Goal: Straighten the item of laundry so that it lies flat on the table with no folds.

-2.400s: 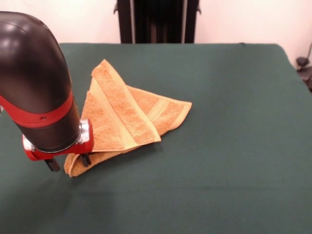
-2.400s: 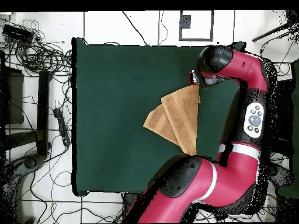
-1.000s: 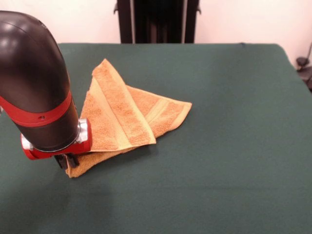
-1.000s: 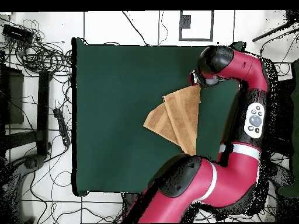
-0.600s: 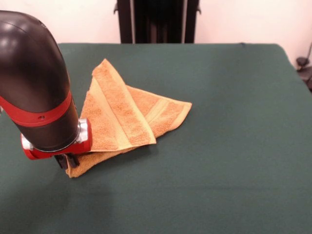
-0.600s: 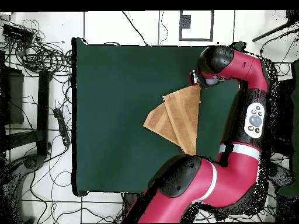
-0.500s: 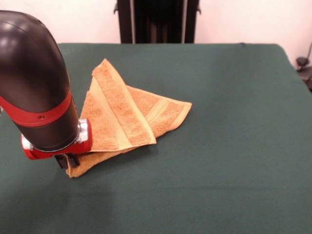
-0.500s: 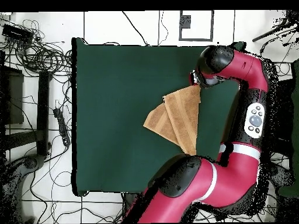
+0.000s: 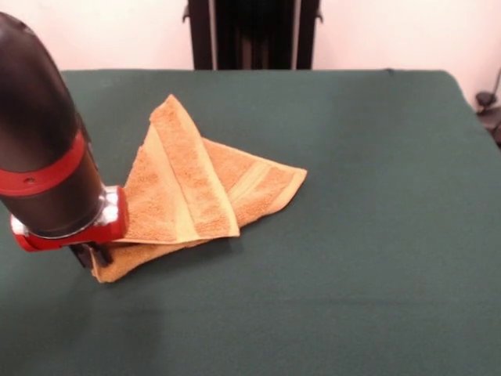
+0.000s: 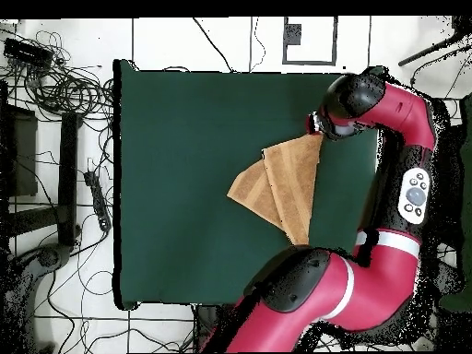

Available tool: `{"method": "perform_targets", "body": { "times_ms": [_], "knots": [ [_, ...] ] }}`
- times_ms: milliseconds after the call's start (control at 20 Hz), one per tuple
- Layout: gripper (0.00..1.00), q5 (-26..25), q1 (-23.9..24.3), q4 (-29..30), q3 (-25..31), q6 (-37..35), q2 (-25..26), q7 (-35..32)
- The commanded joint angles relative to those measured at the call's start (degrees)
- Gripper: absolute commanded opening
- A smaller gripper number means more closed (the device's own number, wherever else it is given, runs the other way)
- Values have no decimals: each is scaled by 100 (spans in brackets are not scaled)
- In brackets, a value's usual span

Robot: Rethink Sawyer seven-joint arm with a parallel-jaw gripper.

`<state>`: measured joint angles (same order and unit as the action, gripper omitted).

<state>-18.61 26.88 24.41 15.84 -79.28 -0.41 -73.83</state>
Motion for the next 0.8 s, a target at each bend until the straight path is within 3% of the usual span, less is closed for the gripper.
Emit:
{"method": "perform_targets", "body": {
  "times_ms": [50,800],
  "knots": [
    [0,165,32,1034,133,-389,-259,624],
    [0,149,128,913,195,-617,-362,816]
  ]
}}
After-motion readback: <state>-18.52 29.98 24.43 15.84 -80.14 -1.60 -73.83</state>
